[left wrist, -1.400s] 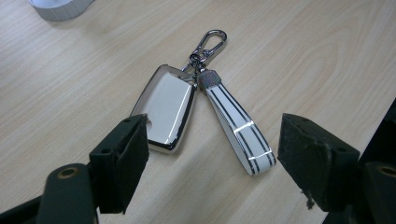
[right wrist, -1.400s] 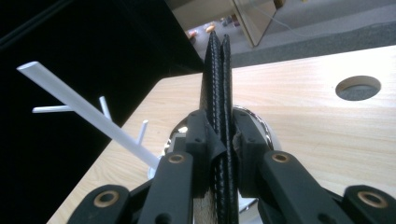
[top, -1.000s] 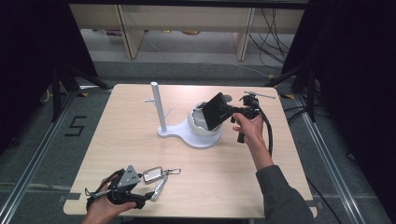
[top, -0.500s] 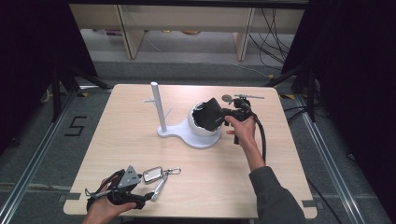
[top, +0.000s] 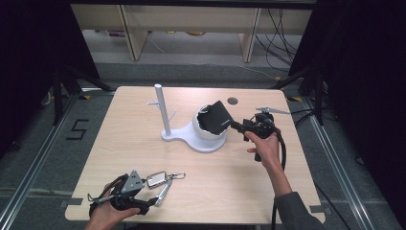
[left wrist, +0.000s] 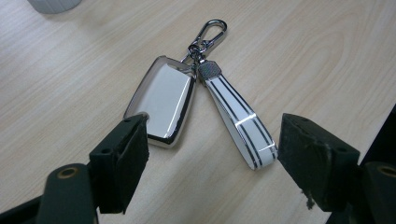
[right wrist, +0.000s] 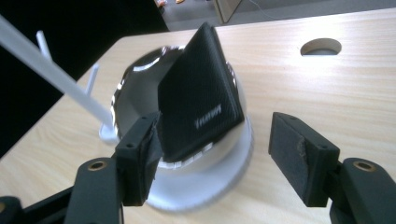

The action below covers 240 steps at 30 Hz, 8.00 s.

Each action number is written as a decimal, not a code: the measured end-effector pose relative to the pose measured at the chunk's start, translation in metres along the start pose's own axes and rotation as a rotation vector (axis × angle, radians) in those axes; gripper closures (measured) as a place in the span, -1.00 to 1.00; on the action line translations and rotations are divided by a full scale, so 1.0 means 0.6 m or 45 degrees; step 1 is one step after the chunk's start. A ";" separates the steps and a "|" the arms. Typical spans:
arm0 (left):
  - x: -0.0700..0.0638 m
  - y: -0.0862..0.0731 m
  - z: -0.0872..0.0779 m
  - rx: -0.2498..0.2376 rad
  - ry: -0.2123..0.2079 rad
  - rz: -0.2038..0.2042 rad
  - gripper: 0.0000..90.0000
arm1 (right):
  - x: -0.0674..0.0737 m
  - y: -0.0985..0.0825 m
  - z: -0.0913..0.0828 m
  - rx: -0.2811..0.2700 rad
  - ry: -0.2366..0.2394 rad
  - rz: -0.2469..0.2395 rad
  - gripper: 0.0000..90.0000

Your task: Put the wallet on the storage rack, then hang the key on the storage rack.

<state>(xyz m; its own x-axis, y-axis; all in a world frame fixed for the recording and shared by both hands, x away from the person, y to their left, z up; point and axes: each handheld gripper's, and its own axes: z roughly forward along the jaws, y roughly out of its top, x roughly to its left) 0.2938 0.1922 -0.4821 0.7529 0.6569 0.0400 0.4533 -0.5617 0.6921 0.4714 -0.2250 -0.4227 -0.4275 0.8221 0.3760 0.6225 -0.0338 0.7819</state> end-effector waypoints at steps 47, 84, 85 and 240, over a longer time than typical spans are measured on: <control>0.003 -0.004 0.001 -0.009 0.008 0.016 -0.52 | 0.070 -0.236 -0.090 0.325 0.097 -0.198 -0.39; 0.011 0.039 0.028 0.019 -0.021 0.067 -0.52 | 0.076 -0.242 -0.090 0.351 0.125 -0.194 -0.39; 0.011 0.042 0.032 0.020 -0.023 0.063 -0.52 | 0.076 -0.242 -0.090 0.349 0.124 -0.194 -0.39; 0.253 0.394 -0.073 0.552 0.144 0.023 0.67 | 0.065 -0.240 -0.085 0.353 0.169 -0.203 -0.36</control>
<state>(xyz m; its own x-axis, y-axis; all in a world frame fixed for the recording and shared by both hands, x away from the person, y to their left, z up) 0.4943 0.1811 -0.2809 0.7168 0.6822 0.1445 0.6167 -0.7169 0.3252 0.3316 -0.2167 -0.4953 -0.6038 0.7230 0.3356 0.6877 0.2595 0.6780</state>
